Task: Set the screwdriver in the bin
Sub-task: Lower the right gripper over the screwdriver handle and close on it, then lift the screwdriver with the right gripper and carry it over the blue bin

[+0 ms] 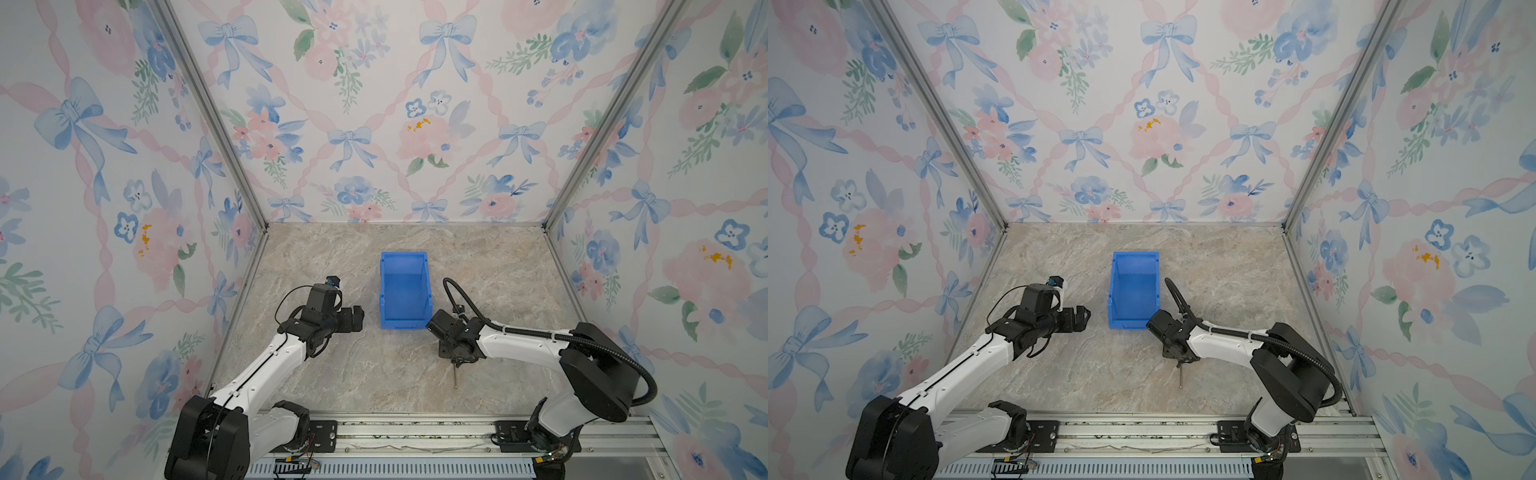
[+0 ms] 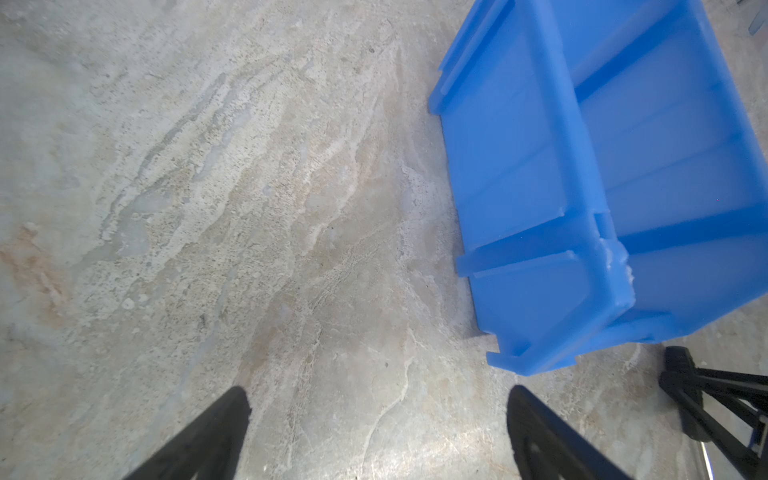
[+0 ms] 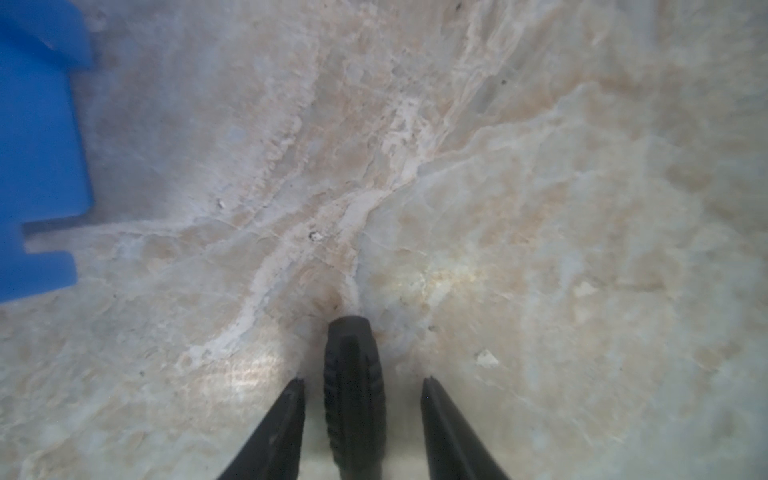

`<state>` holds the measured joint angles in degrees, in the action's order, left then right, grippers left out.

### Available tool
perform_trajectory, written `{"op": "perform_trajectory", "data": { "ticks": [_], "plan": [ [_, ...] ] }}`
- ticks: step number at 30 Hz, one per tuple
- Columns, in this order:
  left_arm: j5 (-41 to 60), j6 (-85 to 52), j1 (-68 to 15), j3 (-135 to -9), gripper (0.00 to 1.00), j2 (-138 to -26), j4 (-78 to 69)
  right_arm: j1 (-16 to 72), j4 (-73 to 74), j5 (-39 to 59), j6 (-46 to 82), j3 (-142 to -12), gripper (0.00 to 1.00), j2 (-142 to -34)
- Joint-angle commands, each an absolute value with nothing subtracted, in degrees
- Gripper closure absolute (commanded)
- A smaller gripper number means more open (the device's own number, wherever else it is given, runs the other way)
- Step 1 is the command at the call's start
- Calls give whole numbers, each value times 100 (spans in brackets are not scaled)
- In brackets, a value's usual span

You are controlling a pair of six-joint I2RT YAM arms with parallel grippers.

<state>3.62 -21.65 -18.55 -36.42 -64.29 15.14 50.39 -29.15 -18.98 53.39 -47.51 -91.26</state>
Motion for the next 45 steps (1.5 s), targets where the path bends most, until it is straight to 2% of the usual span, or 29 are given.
{"op": "perform_trajectory", "data": {
  "ticks": [1, 8, 17, 24, 32, 38, 45],
  "plan": [
    [280, -2079, -1920, -3564, 3, -6371, 1547, 5151, -2916, -1957, 5323, -4720, 57, -9317],
    [237, -2109, -1976, -3534, 3, -6324, 1556, 5230, -2804, -1984, 5503, -4443, 76, -9221],
    [240, -2145, -1993, -3525, 2, -6213, 1520, 5496, -2663, -2361, 5110, -4403, 89, -8671],
    [201, -2176, -1988, -3540, 3, -6210, 1489, 5919, -2232, -2506, 4343, -4605, 92, -8042],
    [180, -2298, -1985, -3604, 3, -6275, 1374, 5958, -2407, -2389, 4054, -5228, 95, -7760],
    [-68, -2268, -1981, -3516, 3, -6145, 1380, 5849, -2540, -2262, 3998, -6000, 97, -8102],
    [113, -2256, -1985, -3443, 2, -6058, 1362, 5652, -2859, -2021, 3830, -7208, 99, -8878]
  ]
}}
